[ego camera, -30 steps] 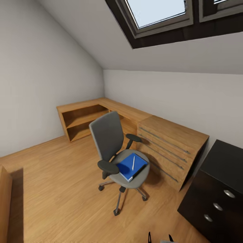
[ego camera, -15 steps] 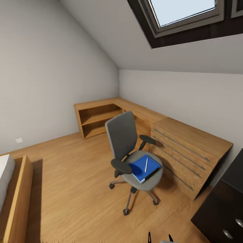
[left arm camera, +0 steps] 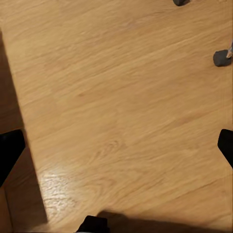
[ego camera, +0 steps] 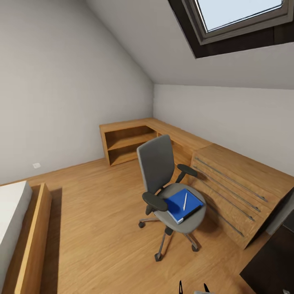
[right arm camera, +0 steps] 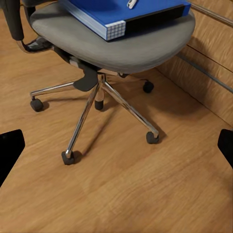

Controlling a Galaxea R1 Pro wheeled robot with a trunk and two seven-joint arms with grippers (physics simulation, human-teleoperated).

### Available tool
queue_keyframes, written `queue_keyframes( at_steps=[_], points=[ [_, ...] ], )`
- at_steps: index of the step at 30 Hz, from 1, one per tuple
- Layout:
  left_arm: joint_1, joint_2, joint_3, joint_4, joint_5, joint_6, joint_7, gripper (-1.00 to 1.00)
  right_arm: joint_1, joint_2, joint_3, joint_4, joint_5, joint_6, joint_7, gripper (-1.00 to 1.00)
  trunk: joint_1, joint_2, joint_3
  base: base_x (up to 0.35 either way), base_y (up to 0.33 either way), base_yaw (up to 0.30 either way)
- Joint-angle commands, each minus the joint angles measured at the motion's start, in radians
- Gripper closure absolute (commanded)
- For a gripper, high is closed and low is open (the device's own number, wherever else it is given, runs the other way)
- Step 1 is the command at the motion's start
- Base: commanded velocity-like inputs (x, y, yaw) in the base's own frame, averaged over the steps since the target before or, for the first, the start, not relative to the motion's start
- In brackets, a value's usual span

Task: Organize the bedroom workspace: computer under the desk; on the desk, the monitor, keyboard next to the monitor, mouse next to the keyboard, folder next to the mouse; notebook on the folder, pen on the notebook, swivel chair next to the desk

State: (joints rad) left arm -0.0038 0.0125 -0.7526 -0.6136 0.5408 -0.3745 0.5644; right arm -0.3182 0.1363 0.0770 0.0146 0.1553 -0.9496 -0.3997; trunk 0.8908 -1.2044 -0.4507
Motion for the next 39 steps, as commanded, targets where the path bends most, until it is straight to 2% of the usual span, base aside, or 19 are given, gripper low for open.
queue_keyframes(
  at_steps=[1,2,9,10,13,14,17,18,21,22,25,29,30,32,35,39],
  points=[
    [-0.001,0.002,0.002,-0.002,0.010,-0.005,0.006,-1.00,-0.001,0.000,0.007,0.002,0.004,-0.001,-0.010,-1.00,0.000,-0.001,-0.001,0.000,0.000,0.014],
    [-0.001,0.002,0.056,-0.002,0.009,-0.003,0.004,-1.00,-0.001,0.000,0.007,0.001,0.004,-0.001,-0.010,-1.00,0.000,-0.001,-0.001,0.000,0.000,0.006],
    [-0.001,0.002,0.147,-0.002,0.009,0.009,-0.003,-1.00,-0.001,-0.001,0.009,0.001,0.005,-0.001,-0.009,-1.00,0.000,-0.001,-0.001,0.000,0.000,0.002],
    [-0.003,0.014,0.203,-0.005,0.033,0.074,-0.007,-1.00,-0.002,-0.028,0.007,-0.020,0.005,0.005,-0.009,-1.00,0.000,-0.001,-0.001,0.000,0.000,0.000],
    [-0.006,0.018,0.239,-0.018,0.064,0.140,-0.009,-1.00,-0.003,-0.044,0.005,-0.063,-0.001,0.013,-0.011,-1.00,0.000,-0.001,-0.001,0.000,0.000,0.000],
    [-0.015,0.020,0.271,-0.065,0.088,0.219,-0.010,-1.00,-0.003,-0.054,0.003,-0.125,-0.018,0.035,-0.013,-1.00,0.000,-0.001,-0.001,0.000,0.000,0.000],
    [-0.025,0.023,0.296,-0.146,0.101,0.289,-0.009,-1.00,-0.004,-0.059,0.001,-0.195,-0.052,0.081,-0.013,-1.00,0.000,-0.001,-0.001,0.000,0.000,0.000],
    [-0.029,0.025,0.323,-0.242,0.107,0.337,-0.007,-1.00,-0.006,-0.061,0.001,-0.265,-0.091,0.157,-0.012,-1.00,0.000,-0.001,-0.001,0.000,0.000,0.000],
    [-0.032,0.029,0.355,-0.338,0.111,0.364,-0.005,-1.00,-0.008,-0.063,0.001,-0.336,-0.116,0.260,-0.010,-1.00,0.000,-0.001,-0.001,0.000,0.000,0.000],
    [-0.033,0.031,0.404,-0.467,0.113,0.398,-0.003,-1.00,-0.009,-0.066,0.001,-0.453,-0.132,0.414,-0.008,-1.00,0.000,-0.001,-0.001,0.000,0.000,0.000],
    [-0.034,0.030,0.442,-0.550,0.113,0.451,-0.002,-1.00,-0.010,-0.068,0.001,-0.560,-0.140,0.531,-0.008,-1.00,0.000,-0.001,-0.001,0.000,0.000,0.000],
    [-0.034,0.029,0.487,-0.619,0.113,0.523,0.005,-1.00,-0.014,-0.068,0.000,-0.698,-0.145,0.694,-0.008,-1.00,0.000,-0.001,-0.001,0.000,0.000,0.000],
    [-0.034,0.029,0.505,-0.637,0.112,0.543,0.008,-1.00,-0.023,-0.069,0.000,-0.754,-0.148,0.779,-0.008,-1.00,0.000,-0.001,-0.001,0.000,0.000,0.000],
    [-0.034,0.029,0.518,-0.648,0.111,0.555,0.011,-1.00,-0.043,-0.069,-0.002,-0.796,-0.155,0.865,-0.007,-1.00,0.000,-0.001,-0.001,0.000,0.000,0.000],
    [-0.034,0.029,0.530,-0.657,0.110,0.565,0.013,-1.00,-0.087,-0.068,-0.005,-0.831,-0.180,0.982,-0.003,-1.00,0.000,-0.001,-0.001,0.000,0.000,0.000],
    [-0.034,0.030,0.537,-0.659,0.111,0.572,0.012,-1.00,-0.148,-0.068,-0.009,-0.814,-0.248,1.088,0.014,-1.00,0.000,-0.001,-0.001,0.035,0.000,0.000]
  ],
)
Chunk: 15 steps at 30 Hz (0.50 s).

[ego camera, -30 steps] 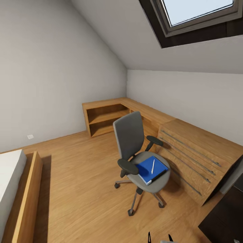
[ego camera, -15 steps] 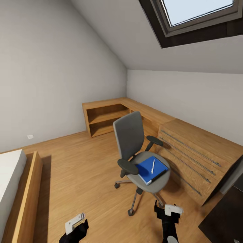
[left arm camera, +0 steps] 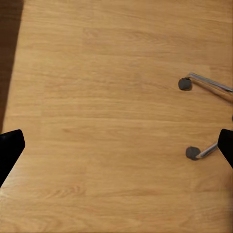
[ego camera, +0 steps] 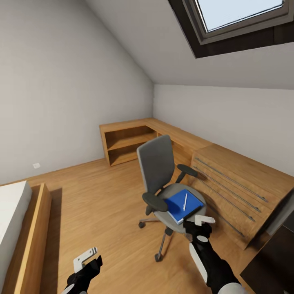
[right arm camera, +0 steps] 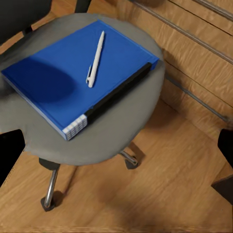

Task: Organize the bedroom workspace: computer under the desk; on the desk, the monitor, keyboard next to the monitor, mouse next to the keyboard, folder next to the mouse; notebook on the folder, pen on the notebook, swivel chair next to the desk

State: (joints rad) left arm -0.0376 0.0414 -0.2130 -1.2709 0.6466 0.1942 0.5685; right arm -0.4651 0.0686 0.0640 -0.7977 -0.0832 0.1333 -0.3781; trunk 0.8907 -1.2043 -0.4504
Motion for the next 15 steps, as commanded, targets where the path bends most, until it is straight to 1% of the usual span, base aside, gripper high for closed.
queue_keyframes(
  at_steps=[1,4,7,9,12,15],
  points=[
    [-0.001,0.001,-0.001,0.000,0.005,0.005,0.006,-1.00,-0.025,-0.001,0.004,0.046,-0.047,0.025,0.007,-1.00,0.000,-0.001,-0.001,0.167,0.000,0.000],
    [-0.001,0.001,-0.002,0.009,0.005,0.007,0.005,-1.00,-0.054,-0.002,0.005,0.138,-0.082,0.017,0.027,-1.00,0.000,-0.001,-0.001,0.223,0.000,0.000],
    [-0.001,0.000,-0.005,0.021,0.003,0.007,0.004,-1.00,-0.079,-0.003,0.006,0.218,-0.099,-0.027,0.041,-1.00,0.000,-0.001,-0.001,0.274,0.000,0.000],
    [-0.001,0.000,-0.009,0.027,0.002,0.007,0.004,-1.00,-0.096,-0.003,0.008,0.265,-0.103,-0.072,0.047,-1.00,0.000,-0.001,-0.001,0.300,0.000,0.000],
    [-0.001,0.001,-0.010,0.027,0.000,0.006,0.004,-1.00,-0.107,-0.004,0.009,0.294,-0.101,-0.103,0.052,-1.00,0.000,-0.001,-0.001,0.315,0.000,0.000],
    [-0.001,0.002,-0.009,0.024,0.000,0.006,0.004,-1.00,-0.112,-0.004,0.009,0.308,-0.099,-0.117,0.053,-1.00,0.000,-0.001,-0.001,0.324,0.000,0.000]
  ],
)
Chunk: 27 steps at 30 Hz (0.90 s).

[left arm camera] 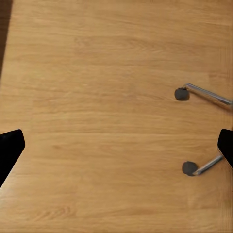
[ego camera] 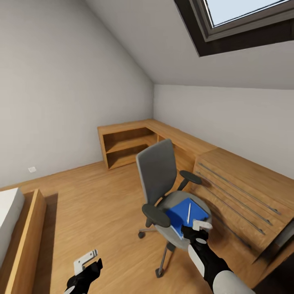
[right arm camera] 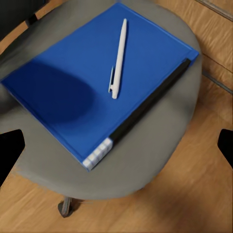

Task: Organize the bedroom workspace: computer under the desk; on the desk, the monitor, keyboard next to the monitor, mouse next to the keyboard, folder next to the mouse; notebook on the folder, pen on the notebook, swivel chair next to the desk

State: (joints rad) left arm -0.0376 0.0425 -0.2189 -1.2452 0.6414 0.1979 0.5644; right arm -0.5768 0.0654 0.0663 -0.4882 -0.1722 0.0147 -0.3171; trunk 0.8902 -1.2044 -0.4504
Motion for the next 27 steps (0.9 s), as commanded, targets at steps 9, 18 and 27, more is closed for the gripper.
queue_keyframes(
  at_steps=[9,18,27],
  points=[
    [-0.001,-0.001,-0.009,-0.001,-0.070,0.003,0.006,-1.00,-0.003,-0.009,0.007,0.008,-0.008,-0.005,-0.007,-1.00,0.001,-0.001,-0.001,0.268,0.000,0.000],
    [-0.001,-0.001,-0.009,-0.001,-0.081,0.003,0.006,-1.00,-0.003,-0.014,0.006,0.012,-0.009,-0.004,-0.007,-1.00,0.001,-0.001,-0.001,0.229,0.000,0.000],
    [-0.001,0.000,-0.009,-0.002,-0.080,0.003,0.005,-1.00,-0.004,-0.034,0.005,0.015,-0.010,0.011,-0.007,-1.00,0.001,-0.001,-0.001,0.033,0.000,0.000]
  ],
)
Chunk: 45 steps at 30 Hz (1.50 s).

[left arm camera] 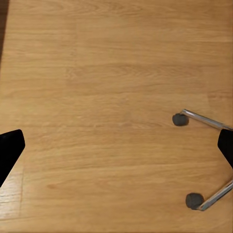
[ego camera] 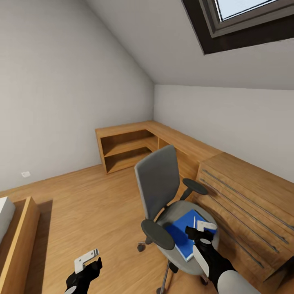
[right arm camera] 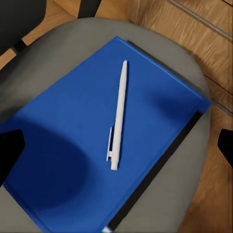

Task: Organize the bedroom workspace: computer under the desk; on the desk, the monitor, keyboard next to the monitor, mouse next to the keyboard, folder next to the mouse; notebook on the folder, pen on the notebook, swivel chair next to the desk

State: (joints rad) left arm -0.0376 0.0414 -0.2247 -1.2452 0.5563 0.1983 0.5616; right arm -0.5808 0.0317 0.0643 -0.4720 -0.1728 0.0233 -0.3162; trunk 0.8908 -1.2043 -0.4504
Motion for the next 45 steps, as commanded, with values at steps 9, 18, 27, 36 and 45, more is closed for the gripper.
queue_keyframes(
  at_steps=[9,18,27,36,45],
  points=[
    [-0.001,0.002,-0.002,-0.002,0.004,0.003,0.010,-1.00,-0.002,-0.007,0.006,0.027,-0.011,0.007,-0.007,-1.00,0.000,-0.001,-0.001,0.238,0.000,0.000],
    [-0.001,0.001,0.008,-0.047,0.009,0.005,0.016,-1.00,-0.015,-0.011,0.005,0.055,-0.015,0.007,-0.006,-1.00,0.000,-0.001,-0.001,0.044,0.000,0.000],
    [-0.001,0.000,0.008,-0.065,0.012,0.006,0.017,-1.00,-0.074,-0.036,0.005,0.168,-0.018,-0.024,0.034,-1.00,0.015,-0.029,-0.014,0.003,0.000,0.000],
    [-0.001,0.000,0.007,-0.067,0.013,0.007,0.017,-1.00,-0.088,-0.049,0.005,0.190,-0.018,-0.049,0.068,-1.00,0.050,-0.092,-0.042,0.000,0.000,0.000],
    [-0.001,-0.001,0.006,-0.066,0.013,0.007,0.017,-1.00,-0.089,-0.049,0.005,0.192,-0.017,-0.054,0.073,-1.00,0.084,-0.155,-0.070,0.000,0.000,0.000]
  ],
)
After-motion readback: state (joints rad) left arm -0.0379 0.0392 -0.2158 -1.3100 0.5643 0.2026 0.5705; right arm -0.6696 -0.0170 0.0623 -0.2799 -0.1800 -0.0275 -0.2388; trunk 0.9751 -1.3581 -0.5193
